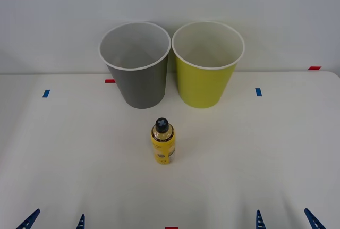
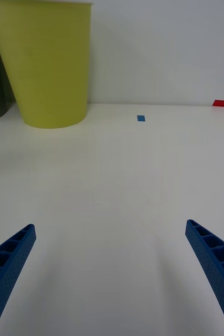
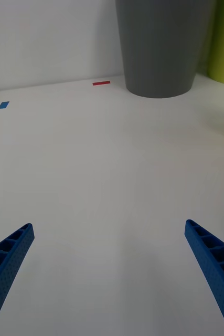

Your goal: Put cans in the gray bin and PET bottles in the light green bin.

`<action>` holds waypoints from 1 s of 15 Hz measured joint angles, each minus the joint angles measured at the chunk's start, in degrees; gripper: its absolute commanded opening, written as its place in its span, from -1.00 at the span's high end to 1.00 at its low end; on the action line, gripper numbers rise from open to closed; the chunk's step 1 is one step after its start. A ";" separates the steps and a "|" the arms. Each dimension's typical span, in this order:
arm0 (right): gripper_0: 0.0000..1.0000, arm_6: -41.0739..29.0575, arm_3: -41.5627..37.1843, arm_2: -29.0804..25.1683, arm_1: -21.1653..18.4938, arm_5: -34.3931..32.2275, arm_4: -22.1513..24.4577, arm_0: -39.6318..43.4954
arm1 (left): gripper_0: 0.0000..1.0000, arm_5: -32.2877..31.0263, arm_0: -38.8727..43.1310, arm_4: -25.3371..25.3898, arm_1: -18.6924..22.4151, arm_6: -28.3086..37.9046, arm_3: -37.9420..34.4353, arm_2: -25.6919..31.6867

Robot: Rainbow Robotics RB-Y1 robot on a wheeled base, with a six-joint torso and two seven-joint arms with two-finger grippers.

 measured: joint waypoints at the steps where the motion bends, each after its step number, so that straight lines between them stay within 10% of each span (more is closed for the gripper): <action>1: -1.00 0.00 0.00 0.00 0.00 0.00 0.00 0.00 | -1.00 0.00 0.00 0.00 0.00 0.00 0.00 0.00; 15: -1.00 0.00 0.00 0.00 0.00 0.00 0.00 0.00 | -1.00 0.00 0.00 0.00 0.00 0.00 0.00 0.00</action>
